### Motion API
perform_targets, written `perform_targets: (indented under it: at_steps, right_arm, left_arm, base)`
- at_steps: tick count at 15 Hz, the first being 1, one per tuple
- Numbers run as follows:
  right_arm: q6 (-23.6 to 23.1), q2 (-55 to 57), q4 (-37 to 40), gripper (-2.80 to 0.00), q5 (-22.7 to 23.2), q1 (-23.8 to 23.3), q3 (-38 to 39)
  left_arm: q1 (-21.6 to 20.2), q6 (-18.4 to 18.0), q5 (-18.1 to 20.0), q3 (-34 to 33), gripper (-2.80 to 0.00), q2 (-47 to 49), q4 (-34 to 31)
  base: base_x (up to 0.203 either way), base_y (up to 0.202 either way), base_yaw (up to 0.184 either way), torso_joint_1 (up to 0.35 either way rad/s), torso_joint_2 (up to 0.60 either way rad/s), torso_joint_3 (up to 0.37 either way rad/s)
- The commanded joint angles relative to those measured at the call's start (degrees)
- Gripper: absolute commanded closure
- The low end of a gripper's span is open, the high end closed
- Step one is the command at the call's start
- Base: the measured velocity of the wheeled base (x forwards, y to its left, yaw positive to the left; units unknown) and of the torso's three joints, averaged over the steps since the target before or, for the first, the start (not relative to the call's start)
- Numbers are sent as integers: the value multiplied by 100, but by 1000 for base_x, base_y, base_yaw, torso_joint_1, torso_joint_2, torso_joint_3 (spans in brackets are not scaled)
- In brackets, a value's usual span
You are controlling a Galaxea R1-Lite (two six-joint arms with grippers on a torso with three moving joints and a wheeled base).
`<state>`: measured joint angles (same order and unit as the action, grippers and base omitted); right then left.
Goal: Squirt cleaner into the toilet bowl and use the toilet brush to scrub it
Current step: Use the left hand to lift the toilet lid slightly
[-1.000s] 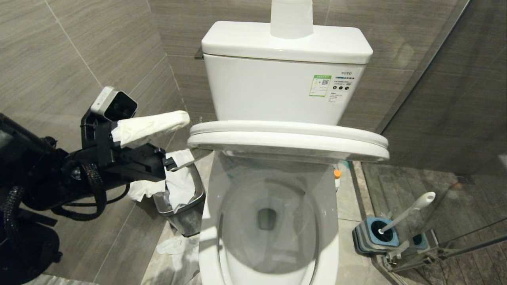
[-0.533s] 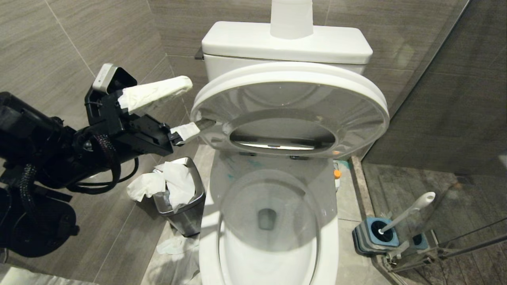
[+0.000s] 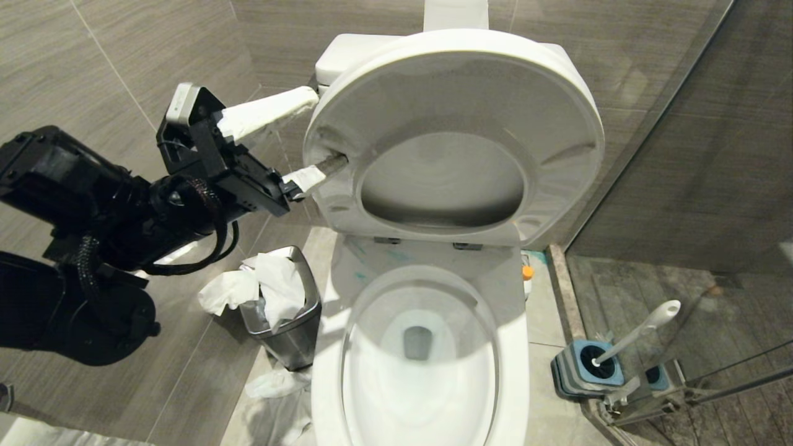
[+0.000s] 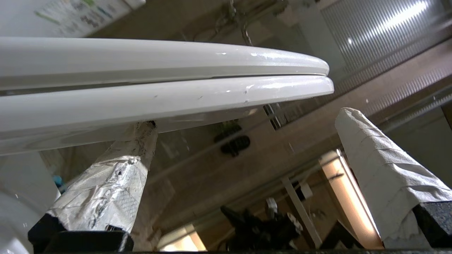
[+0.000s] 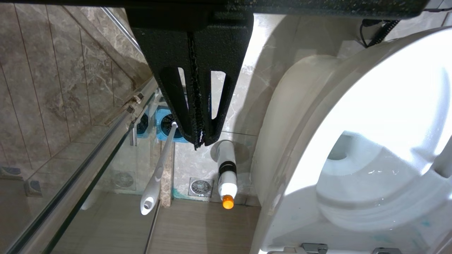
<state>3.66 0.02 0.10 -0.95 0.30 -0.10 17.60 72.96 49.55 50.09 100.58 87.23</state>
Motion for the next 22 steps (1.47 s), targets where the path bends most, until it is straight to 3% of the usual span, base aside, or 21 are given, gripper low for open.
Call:
perform_targets:
  at_steps: [1,7,12,16,22]
  right_arm:
    - [3,-2,-1,0,-2,5,1]
    - [3,-2,-1,0,-2,5,1]
    - [3,-2,-1,0,-2,13,1]
    - [0,-2,-1,0,-2,12,1]
    - [3,-2,-1,0,-2,5,1]
  left_arm:
    - [1,39,-153,231,-280,250,43]
    - [-239,36,-287,501,-280,658,43]
    - [-249,3,-419,1272,-280,1121,13]
    - [-257,-66,-428,1984,-280,1460,-399]
    - [-257,-855,-525,2845,-280,2153,-957]
  base:
    - [0,0,0,0,0,0]
    - [0,0,0,0,0,0]
    - [0,0,0,0,0,0]
    - [0,0,0,0,0,0]
    - [0,0,0,0,0,0]
